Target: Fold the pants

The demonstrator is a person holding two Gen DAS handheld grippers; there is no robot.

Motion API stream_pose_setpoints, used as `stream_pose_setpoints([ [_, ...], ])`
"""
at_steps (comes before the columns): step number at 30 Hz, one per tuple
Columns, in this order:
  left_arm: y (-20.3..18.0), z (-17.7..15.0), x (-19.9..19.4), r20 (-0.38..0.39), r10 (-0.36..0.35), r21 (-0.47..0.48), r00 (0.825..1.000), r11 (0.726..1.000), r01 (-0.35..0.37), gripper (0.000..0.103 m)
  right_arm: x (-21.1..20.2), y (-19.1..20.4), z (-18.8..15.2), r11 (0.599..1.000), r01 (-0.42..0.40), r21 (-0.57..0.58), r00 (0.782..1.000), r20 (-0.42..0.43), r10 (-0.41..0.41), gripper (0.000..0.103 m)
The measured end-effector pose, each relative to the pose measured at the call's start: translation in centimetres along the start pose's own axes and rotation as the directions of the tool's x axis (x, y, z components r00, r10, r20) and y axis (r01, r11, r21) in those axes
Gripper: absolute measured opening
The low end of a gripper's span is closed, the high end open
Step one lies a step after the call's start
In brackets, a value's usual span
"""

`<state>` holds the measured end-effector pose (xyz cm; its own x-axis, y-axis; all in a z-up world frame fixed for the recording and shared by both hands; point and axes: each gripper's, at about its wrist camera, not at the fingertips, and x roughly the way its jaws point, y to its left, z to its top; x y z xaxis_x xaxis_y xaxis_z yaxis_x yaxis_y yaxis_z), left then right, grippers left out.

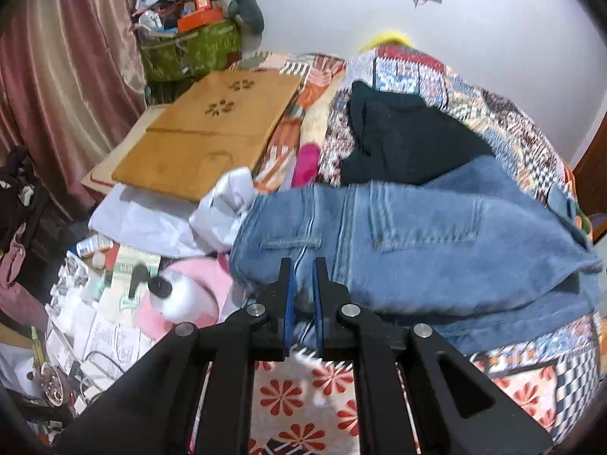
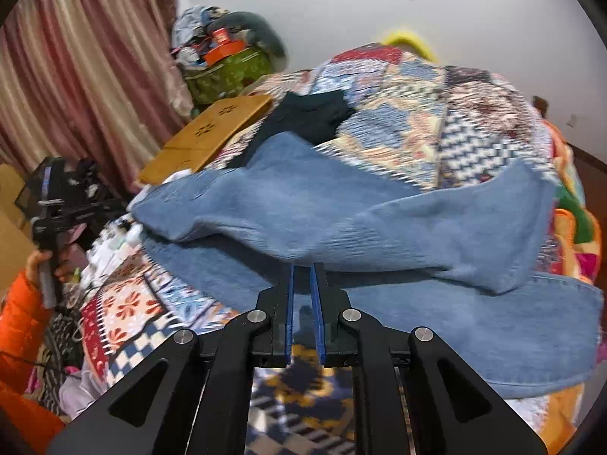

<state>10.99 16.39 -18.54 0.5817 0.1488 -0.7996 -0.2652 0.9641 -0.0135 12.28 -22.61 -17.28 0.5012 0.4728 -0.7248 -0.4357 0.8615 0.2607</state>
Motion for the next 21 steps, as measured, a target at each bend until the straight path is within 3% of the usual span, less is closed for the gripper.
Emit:
stream_pose_setpoints([
  [3, -1.3, 1.9, -0.4, 0.027, -0.027, 0.013, 0.999, 1.0, 0.026, 0.027, -0.8, -2.2, 0.7, 0.998, 0.053, 0.046, 0.998, 0.014, -0.054, 0.033],
  [5, -2.8, 3.4, -0.3, 0.053, -0.037, 0.034, 0.998, 0.999, 0.035, 0.053, -1.2, -4.1, 1.3, 0.991, 0.101, 0.084, 0.994, 0.029, -0.104, 0.042],
  [8, -4.7, 5.4, 0.4, 0.081, -0.028, 0.052, 0.996, 0.998, 0.024, 0.082, -1.2, -7.0, 2.5, 0.979, 0.141, 0.144, 0.989, 0.027, -0.146, 0.049],
  [12, -7.4, 7.8, 2.1, 0.097, -0.045, 0.071, 0.994, 0.997, 0.038, 0.09, -0.1, -11.9, 4.3, 0.951, 0.213, 0.224, 0.976, -0.003, -0.218, 0.049],
  [21, -13.5, 11.4, 7.6, 0.051, -0.087, 0.173, 0.995, 0.982, 0.077, 0.091, 5.1, -20.0, 7.4, 0.892, 0.291, 0.345, 0.956, -0.084, -0.28, 0.049],
])
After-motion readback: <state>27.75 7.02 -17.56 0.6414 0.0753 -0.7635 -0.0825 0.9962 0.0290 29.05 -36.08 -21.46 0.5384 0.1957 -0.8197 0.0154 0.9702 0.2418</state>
